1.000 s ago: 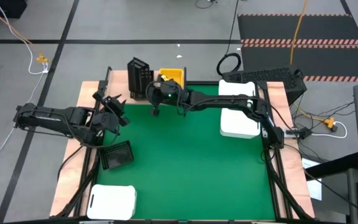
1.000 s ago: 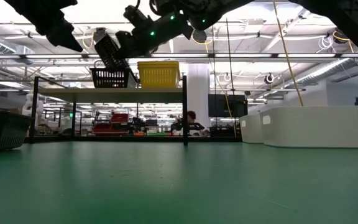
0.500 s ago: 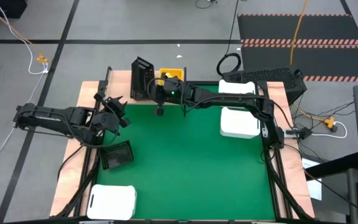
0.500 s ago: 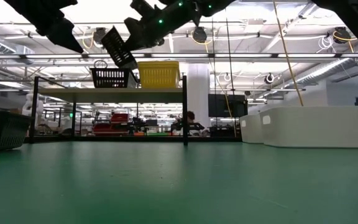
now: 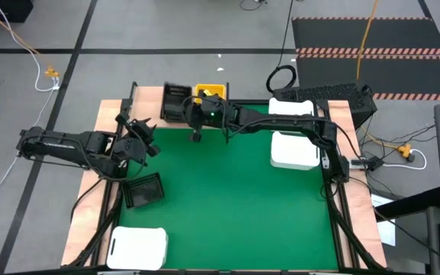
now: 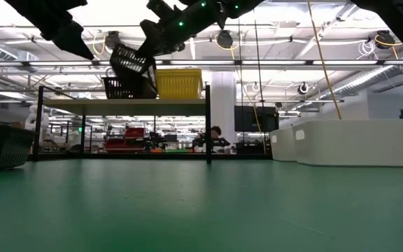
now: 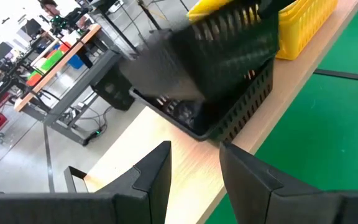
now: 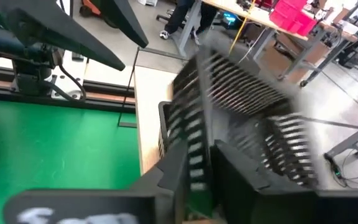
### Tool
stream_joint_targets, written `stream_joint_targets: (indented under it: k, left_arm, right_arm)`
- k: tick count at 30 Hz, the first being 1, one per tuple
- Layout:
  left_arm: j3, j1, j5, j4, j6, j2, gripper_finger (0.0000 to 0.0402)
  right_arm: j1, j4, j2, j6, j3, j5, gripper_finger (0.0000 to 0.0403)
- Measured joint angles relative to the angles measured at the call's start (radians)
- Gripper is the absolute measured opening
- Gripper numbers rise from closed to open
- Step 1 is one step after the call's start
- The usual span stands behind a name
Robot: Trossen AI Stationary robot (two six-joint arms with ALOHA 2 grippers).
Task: Stack baskets on shelf by color
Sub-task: Stack the bottom black bin on top of the other black bin on the shelf, then stack the black bin on top of the other black bin on the shelf
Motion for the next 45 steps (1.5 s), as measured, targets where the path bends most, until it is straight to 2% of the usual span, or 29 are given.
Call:
stream_joint_targets:
  k: [5, 9, 13, 20, 29, 32, 35, 38, 41, 43, 45]
  left_arm:
    - [0.000, 0.001, 0.000, 0.003, 0.000, 0.000, 0.0138]
    - [0.000, 0.001, 0.000, 0.005, -0.012, 0.000, 0.0138]
    - [0.000, 0.001, 0.000, 0.005, -0.028, 0.000, 0.0138]
    - [0.000, 0.001, 0.000, 0.005, -0.038, 0.000, 0.0138]
    - [0.000, 0.001, 0.000, 0.005, -0.029, 0.000, 0.0138]
    - [0.000, 0.001, 0.031, -0.003, -0.027, 0.000, 0.0138]
    - [0.000, 0.001, 0.096, -0.028, -0.047, 0.000, 0.0138]
    - [0.000, 0.000, 0.129, -0.053, -0.073, 0.001, 0.0138]
    - [0.000, 0.001, 0.129, -0.052, -0.075, 0.002, 0.0138]
    - [0.000, 0.000, 0.126, -0.049, -0.083, 0.002, 0.0138]
    - [0.000, 0.001, 0.122, -0.049, -0.091, 0.002, 0.0138]
  right_arm:
    - [0.000, 0.011, -0.022, -0.026, -0.001, 0.001, 0.0111]
    - [0.000, 0.025, -0.040, -0.029, 0.000, 0.000, 0.0120]
    - [0.000, 0.039, -0.025, -0.029, -0.011, -0.001, 0.0116]
    - [0.001, 0.217, -0.018, -0.079, -0.163, -0.003, 0.0101]
    - [0.036, 0.219, -0.043, -0.183, -0.212, -0.005, 0.0078]
    - [0.064, 0.163, -0.093, -0.200, -0.211, -0.107, 0.0077]
    - [0.088, 0.063, -0.117, -0.218, -0.208, -0.353, 0.0077]
    - [0.105, 0.103, -0.093, -0.279, -0.270, -0.563, 0.0078]
    - [0.124, 0.301, -0.044, -0.395, -0.358, -0.577, 0.0078]
    - [0.137, 0.421, 0.007, -0.473, -0.377, -0.574, 0.0079]
    - [0.156, 0.466, 0.062, -0.495, -0.365, -0.576, 0.0084]
